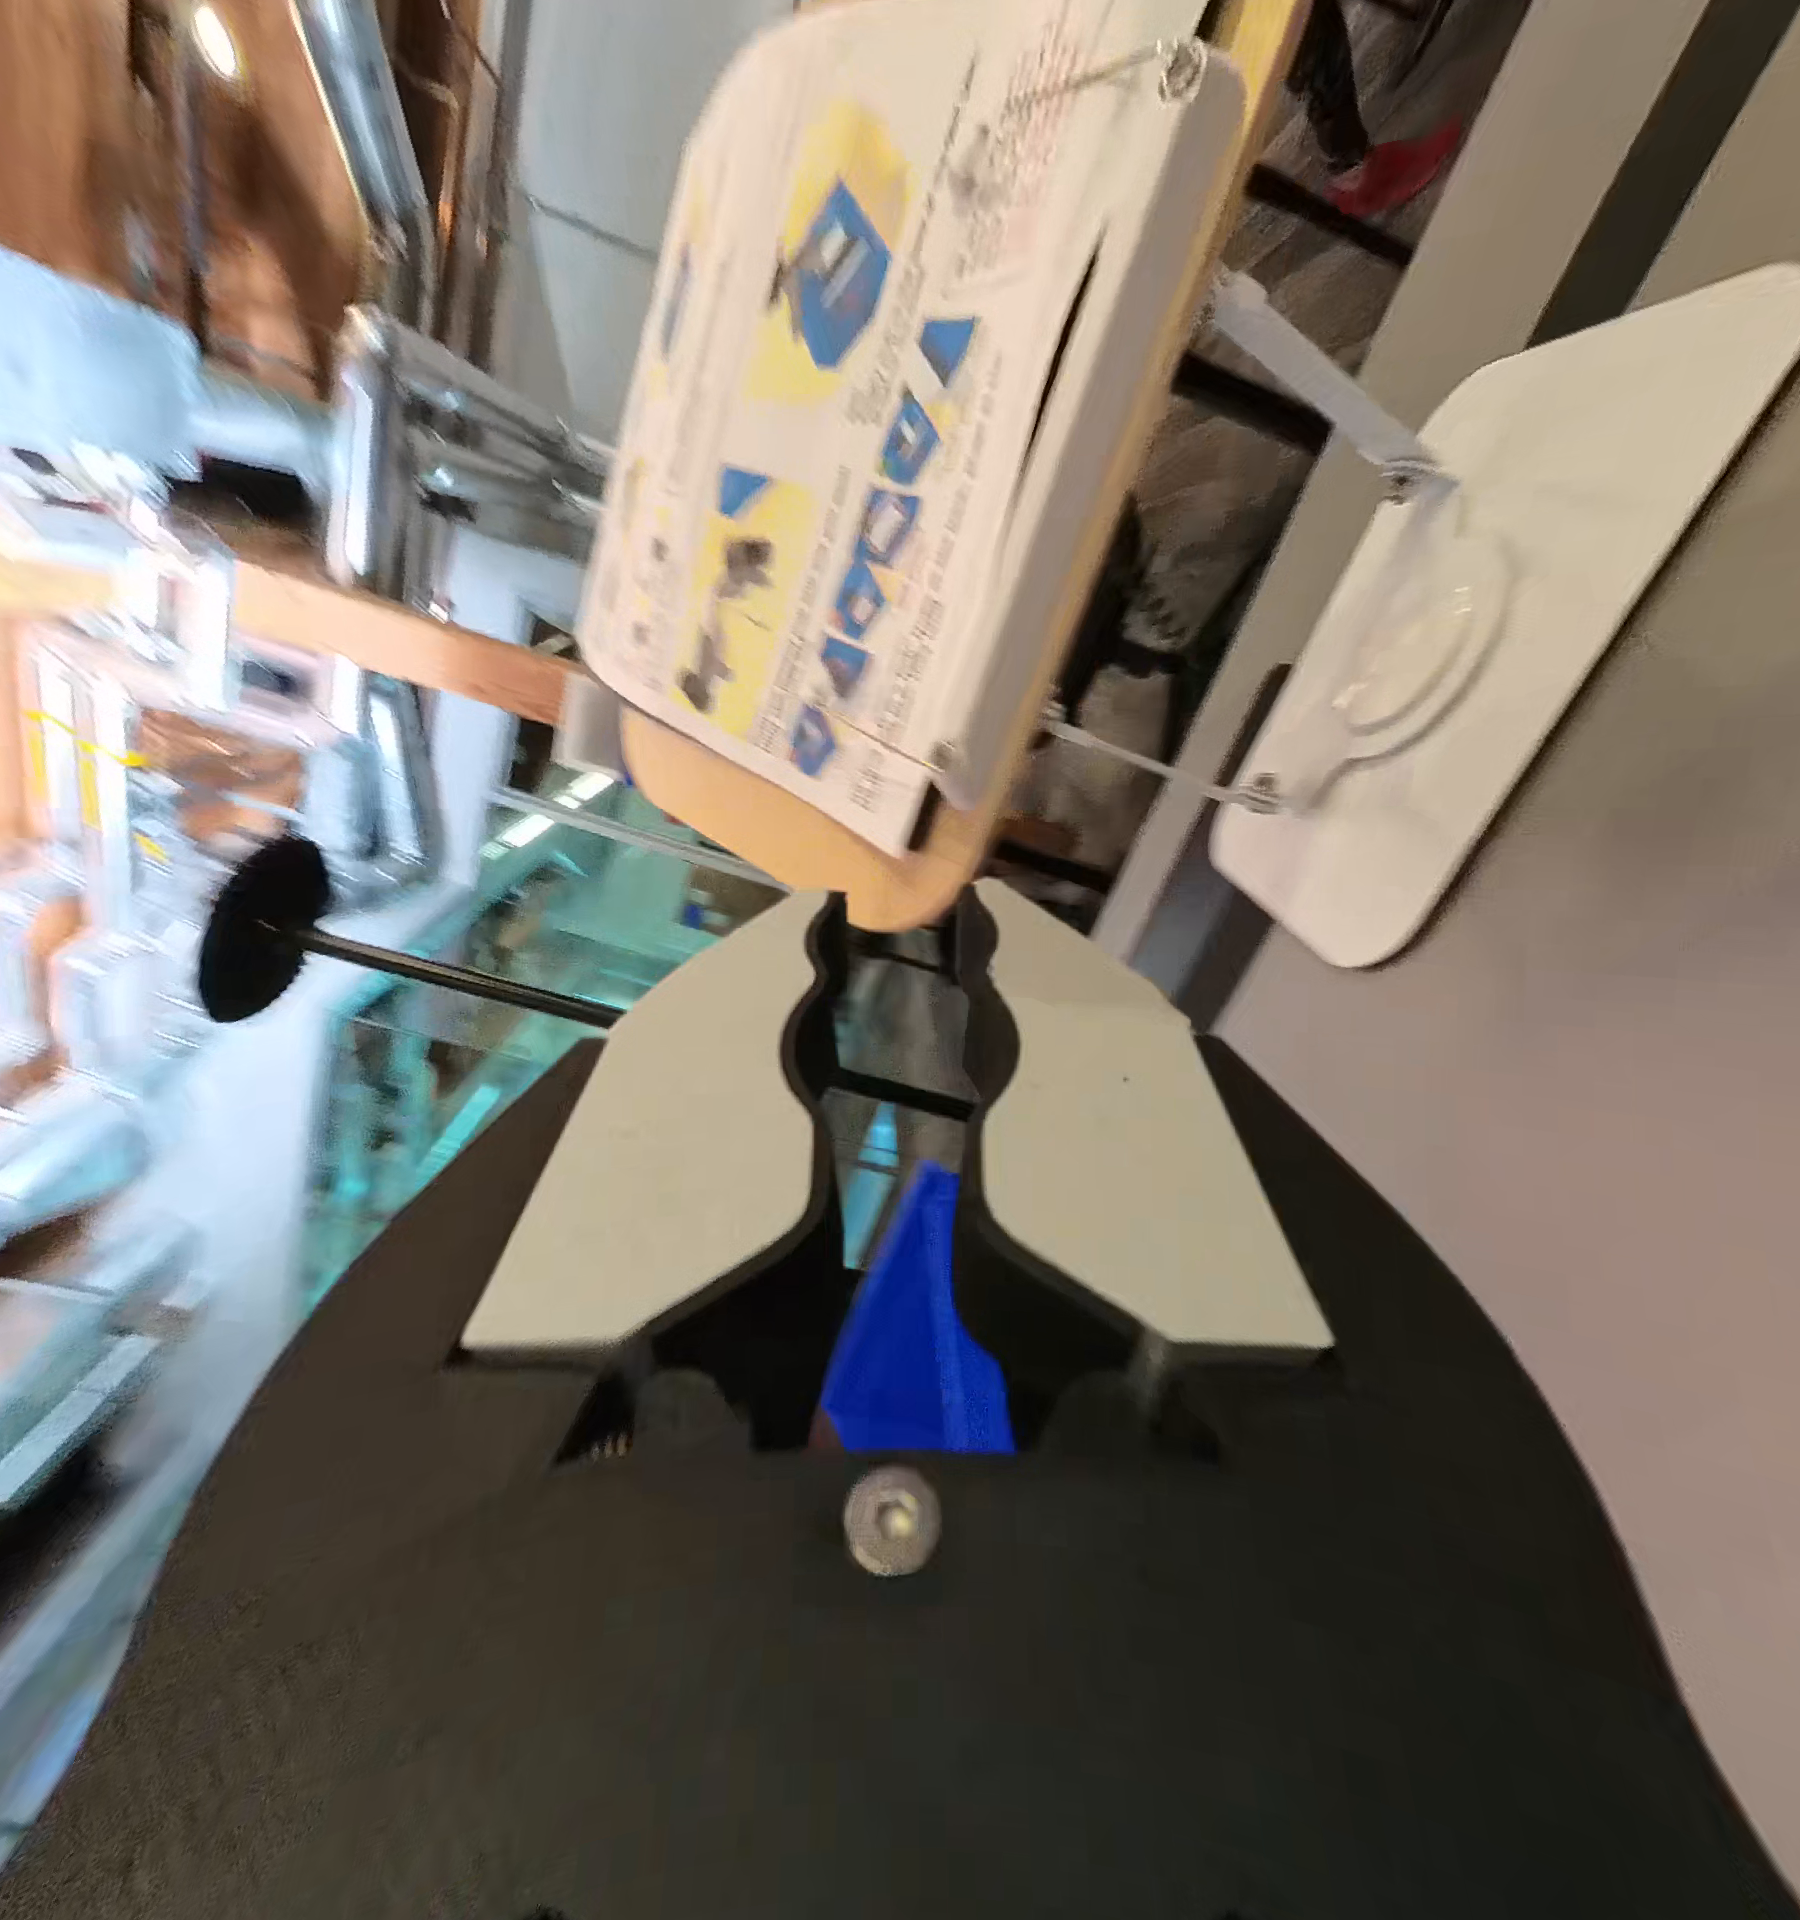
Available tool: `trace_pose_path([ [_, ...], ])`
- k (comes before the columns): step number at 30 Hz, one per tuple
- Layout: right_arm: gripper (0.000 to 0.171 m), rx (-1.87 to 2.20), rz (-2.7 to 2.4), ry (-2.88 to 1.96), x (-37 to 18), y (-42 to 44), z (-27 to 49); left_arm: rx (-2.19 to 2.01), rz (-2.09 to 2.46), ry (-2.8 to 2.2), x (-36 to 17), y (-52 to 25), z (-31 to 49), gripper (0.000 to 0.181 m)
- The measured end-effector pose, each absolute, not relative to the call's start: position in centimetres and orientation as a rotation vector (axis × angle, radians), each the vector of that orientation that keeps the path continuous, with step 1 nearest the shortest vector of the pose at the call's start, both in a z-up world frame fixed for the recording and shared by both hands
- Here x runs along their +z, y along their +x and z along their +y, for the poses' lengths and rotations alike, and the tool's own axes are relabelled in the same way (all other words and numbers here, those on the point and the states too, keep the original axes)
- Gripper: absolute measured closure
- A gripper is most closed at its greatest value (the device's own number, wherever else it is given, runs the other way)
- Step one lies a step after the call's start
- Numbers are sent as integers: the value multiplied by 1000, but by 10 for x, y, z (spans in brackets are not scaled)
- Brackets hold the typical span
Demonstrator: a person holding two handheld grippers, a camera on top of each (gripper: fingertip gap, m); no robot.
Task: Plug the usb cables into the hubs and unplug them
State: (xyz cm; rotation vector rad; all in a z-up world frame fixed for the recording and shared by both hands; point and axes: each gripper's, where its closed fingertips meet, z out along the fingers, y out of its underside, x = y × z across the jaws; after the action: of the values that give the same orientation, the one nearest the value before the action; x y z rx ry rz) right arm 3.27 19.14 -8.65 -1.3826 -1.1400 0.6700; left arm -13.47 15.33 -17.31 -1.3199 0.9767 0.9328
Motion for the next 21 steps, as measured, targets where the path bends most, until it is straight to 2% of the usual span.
trace_pose_path([
  [4,127,494,-1155,-1463,-88,78,219,811,888,-1403,-210,-154,167,164],
  [9,127,174,-1184,-1627,-107,181,276,720,776,-1434,-233,-169,174,166],
  [15,127,-114,-1336,-1810,-167,290,331,707,752,-1475,-240,-180,180,165],
  [21,127,-224,-1542,-1856,-219,341,358,720,775,-1460,-247,-175,180,166],
])
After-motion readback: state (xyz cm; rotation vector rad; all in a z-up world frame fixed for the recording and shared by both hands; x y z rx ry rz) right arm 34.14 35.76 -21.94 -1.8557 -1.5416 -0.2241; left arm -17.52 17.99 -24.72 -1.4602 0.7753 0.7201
